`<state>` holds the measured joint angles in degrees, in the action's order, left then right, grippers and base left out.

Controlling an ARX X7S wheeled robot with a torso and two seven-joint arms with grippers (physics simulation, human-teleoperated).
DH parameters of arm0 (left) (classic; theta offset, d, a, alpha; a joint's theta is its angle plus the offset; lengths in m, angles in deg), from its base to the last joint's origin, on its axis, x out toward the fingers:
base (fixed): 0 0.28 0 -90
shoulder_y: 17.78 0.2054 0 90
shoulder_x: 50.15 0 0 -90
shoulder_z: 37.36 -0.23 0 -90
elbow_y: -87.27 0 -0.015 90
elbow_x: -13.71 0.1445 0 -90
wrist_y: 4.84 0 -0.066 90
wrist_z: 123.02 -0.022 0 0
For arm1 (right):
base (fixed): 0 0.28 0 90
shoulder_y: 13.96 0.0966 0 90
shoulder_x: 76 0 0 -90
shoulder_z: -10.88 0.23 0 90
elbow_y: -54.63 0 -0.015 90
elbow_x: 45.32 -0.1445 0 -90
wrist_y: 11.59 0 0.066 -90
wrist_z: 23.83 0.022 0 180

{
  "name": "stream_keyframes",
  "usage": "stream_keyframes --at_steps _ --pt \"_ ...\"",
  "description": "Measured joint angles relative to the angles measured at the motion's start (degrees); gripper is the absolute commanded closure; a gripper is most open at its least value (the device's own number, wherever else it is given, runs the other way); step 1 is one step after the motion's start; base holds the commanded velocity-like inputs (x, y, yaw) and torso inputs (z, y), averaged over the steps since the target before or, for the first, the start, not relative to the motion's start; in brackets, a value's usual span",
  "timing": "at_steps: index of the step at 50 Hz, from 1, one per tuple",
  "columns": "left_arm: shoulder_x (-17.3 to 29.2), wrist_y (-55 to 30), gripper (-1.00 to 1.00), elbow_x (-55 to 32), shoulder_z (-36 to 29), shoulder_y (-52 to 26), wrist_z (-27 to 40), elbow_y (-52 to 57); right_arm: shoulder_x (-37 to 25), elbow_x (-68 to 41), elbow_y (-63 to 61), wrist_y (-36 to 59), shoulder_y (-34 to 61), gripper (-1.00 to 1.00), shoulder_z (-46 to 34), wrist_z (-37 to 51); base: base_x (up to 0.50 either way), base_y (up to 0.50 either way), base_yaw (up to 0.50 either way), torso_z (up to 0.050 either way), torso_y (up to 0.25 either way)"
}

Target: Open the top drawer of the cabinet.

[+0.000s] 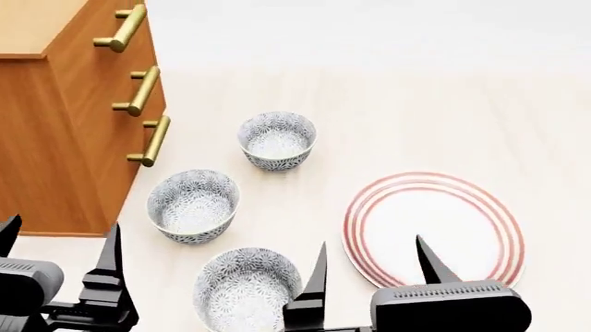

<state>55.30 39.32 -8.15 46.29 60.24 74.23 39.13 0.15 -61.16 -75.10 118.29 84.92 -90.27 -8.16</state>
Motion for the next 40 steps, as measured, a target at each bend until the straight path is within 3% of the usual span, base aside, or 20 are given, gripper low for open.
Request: stream_keyframes --at_steps 40 --pt "2.07 2.33 -1.0 0.69 -1.18 2.64 0.4 -1.02 -1.76 0.82 0.09 -0.87 -1.06 -1.0 -2.84 1.01 0.5 -0.05 0.0 0.0 0.001"
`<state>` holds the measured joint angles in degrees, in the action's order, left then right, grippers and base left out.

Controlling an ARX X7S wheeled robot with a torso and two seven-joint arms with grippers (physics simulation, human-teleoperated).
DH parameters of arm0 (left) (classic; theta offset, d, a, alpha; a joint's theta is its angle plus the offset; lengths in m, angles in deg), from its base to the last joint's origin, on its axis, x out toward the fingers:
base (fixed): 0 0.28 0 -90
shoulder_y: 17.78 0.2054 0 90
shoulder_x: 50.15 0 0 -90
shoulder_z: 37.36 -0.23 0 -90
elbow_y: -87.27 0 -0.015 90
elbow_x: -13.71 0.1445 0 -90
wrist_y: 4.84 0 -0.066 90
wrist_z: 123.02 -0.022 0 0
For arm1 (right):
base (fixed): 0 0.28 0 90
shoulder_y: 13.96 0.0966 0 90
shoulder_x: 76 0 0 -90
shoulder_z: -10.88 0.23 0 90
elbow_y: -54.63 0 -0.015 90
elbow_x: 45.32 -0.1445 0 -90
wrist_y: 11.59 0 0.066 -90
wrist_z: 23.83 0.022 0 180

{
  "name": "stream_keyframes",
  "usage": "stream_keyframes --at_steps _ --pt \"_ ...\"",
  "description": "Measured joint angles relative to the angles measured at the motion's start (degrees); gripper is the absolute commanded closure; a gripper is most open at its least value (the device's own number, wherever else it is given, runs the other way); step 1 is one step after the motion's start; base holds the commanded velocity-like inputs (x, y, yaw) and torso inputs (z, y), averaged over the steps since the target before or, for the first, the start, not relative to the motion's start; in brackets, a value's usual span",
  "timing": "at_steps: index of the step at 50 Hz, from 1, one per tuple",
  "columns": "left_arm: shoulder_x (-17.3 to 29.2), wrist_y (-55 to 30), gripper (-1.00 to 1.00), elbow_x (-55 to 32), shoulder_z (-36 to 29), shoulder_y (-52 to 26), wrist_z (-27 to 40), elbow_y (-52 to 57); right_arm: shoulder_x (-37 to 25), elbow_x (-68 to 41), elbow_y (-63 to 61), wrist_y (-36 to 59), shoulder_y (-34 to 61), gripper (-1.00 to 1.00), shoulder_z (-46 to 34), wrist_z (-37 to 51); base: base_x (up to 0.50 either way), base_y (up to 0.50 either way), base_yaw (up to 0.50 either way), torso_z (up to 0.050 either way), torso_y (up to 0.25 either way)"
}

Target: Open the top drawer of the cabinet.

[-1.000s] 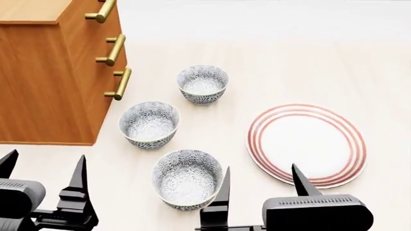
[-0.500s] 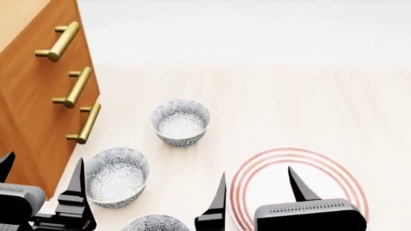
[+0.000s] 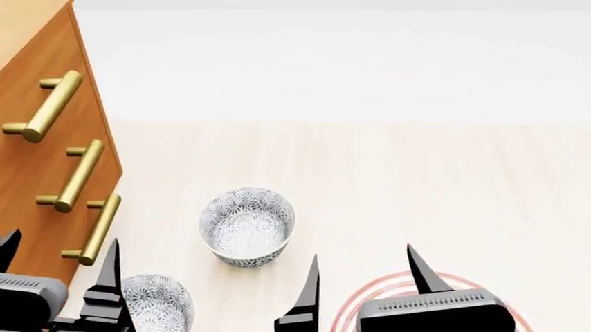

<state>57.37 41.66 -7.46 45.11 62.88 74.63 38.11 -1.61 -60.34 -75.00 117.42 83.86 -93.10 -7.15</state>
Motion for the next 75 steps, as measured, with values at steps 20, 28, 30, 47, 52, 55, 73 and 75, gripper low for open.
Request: stream_keyframes --at_steps 20,28,30,47,52,55,73,75 --pt "4.89 0.97 -1.0 8.62 -7.45 -0.4 1.43 -0.58 -0.09 -0.68 0.22 0.14 0.0 -1.0 -0.7 0.45 0.33 -0.02 0.0 0.0 0.0" --pt "13.43 -3.59 -1.0 29.29 -24.74 -6.55 1.0 -0.48 -0.37 -0.81 0.86 -0.38 -0.45 -1.0 -1.05 0.37 0.0 0.0 0.0 0.0 0.0" --pt "15.34 -4.82 -1.0 33.48 -28.23 -8.28 0.04 -0.06 -0.42 -0.84 1.07 -0.55 -0.52 -1.0 -1.12 0.35 0.0 0.0 0.0 0.0 0.0" --pt "23.77 -10.48 -1.0 50.69 -42.36 -16.18 -5.61 0.71 -0.65 -0.96 2.84 -2.25 -0.92 -1.0 -1.7 0.22 0.0 0.0 0.0 0.0 0.0" --pt "24.38 -11.14 -1.0 52.26 -43.59 -17.66 -6.7 0.23 -0.66 -0.82 3.4 -2.66 -0.86 -1.0 -2.02 0.27 0.0 0.0 0.0 0.0 0.0" --pt "24.45 -11.31 -1.0 52.65 -43.89 -18.87 -7.49 -0.33 -0.67 -0.71 3.73 -2.86 -0.78 -1.0 -2.27 0.3 0.0 0.0 0.0 0.0 0.0" --pt "22.47 -7.98 -1.0 50.88 -43.69 -27.91 -11.37 -9.75 -1.19 -0.9 3.53 -2.77 -0.65 -1.0 -2.34 0.88 0.0 0.0 0.0 0.0 0.0" --pt "22.24 -7.75 -1.0 51.12 -43.96 -28.86 -11.62 -10.87 -1.26 -0.96 3.47 -2.82 -0.7 -1.0 -2.31 0.93 0.0 0.0 0.0 0.0 0.0"
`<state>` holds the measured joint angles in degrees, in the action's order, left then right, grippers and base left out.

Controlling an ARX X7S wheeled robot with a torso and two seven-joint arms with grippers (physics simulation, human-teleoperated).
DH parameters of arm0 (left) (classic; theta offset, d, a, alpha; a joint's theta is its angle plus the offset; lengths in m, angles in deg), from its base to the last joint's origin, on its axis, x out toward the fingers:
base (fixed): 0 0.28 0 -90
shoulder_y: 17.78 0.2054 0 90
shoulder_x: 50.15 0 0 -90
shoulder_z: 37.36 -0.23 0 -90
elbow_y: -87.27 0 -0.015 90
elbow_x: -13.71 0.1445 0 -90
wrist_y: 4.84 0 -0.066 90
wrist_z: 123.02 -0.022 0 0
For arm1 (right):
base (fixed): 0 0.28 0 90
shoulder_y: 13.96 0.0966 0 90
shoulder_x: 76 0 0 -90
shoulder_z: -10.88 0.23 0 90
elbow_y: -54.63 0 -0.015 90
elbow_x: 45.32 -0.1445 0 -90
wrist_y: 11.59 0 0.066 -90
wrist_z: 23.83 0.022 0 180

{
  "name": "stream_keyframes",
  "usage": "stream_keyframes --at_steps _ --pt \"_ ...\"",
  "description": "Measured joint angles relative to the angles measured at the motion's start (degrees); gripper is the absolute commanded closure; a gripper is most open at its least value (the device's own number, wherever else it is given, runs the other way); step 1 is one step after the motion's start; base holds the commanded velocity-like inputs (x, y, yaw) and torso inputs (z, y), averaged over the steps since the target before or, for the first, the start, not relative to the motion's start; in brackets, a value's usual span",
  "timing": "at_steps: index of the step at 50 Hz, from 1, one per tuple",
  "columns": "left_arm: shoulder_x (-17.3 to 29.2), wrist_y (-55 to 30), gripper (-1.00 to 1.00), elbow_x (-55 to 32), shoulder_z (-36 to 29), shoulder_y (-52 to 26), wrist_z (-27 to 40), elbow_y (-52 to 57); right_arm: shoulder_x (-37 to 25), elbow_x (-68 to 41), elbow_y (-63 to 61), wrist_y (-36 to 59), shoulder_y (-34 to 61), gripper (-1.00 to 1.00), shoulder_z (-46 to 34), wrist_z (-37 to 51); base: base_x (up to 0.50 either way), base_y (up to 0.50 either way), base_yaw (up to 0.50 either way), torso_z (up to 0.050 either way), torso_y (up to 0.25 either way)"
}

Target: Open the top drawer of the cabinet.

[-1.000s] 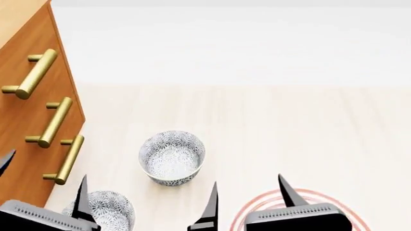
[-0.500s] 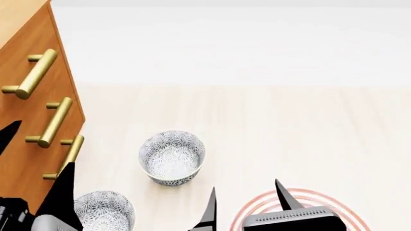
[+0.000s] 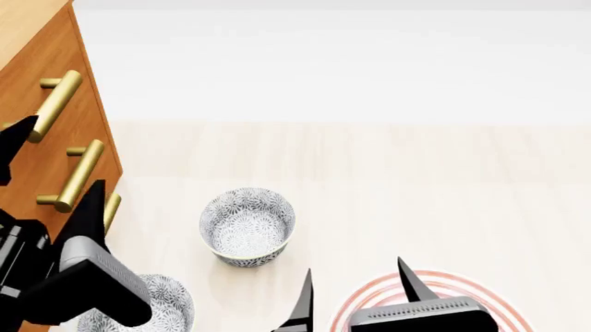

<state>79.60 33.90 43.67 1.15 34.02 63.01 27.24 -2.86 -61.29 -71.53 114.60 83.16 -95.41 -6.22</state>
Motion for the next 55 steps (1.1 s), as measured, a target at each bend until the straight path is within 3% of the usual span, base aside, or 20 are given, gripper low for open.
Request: stream_keyframes --at_steps 55 --pt "-9.33 16.05 -1.0 -2.85 -3.13 -14.27 4.88 -43.02 -0.81 -0.93 -0.85 -0.85 -0.98 -1.0 -0.54 1.65 0.0 0.0 0.0 0.0 0.0"
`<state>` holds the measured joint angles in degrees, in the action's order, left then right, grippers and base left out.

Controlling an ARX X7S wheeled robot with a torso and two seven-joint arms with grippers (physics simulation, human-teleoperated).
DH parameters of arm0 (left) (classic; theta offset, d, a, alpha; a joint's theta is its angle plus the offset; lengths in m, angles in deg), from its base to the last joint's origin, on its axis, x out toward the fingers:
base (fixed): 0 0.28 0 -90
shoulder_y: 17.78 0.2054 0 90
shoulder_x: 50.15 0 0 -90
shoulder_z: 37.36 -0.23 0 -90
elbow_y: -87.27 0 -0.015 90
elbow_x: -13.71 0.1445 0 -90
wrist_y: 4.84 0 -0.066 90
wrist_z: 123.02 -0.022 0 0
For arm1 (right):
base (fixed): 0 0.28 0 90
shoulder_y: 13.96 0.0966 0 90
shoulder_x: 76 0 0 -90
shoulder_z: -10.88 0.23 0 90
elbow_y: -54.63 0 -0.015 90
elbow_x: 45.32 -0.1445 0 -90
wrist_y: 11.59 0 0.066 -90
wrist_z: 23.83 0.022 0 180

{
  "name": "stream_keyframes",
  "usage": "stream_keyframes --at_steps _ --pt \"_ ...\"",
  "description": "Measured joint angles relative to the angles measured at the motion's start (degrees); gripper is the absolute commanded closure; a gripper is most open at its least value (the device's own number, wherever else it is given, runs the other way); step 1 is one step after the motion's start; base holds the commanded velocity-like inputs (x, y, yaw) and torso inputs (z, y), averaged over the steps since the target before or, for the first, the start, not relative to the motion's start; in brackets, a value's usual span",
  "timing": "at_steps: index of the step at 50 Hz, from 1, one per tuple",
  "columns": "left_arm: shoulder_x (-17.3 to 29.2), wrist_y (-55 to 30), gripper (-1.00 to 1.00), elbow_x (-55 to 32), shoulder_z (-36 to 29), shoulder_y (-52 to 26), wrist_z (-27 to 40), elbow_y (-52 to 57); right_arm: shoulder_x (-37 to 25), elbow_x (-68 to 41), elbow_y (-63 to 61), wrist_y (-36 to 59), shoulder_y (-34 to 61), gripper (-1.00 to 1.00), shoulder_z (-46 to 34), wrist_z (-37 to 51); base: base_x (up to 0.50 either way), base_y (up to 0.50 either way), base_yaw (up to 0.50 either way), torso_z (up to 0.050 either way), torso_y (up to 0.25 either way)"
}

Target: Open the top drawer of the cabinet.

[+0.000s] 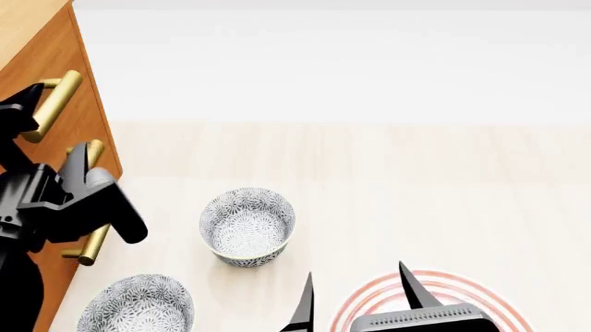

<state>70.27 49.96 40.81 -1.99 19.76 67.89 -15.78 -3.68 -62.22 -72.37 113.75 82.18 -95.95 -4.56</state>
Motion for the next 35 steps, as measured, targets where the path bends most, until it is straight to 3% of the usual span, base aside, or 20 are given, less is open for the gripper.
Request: stream_keyframes --at_steps 34,35 --pt "-3.34 2.96 -1.0 0.92 -2.14 -3.41 2.14 -14.49 -0.72 -0.75 0.39 -0.88 -0.5 -1.0 -0.05 0.42 0.0 0.0 0.0 0.0 0.0" --pt "-3.49 3.09 1.0 0.95 -2.2 -3.5 2.3 -15.03 -0.74 -0.77 0.4 -0.9 -0.51 -1.0 -0.04 0.44 0.0 0.0 0.0 0.0 0.0"
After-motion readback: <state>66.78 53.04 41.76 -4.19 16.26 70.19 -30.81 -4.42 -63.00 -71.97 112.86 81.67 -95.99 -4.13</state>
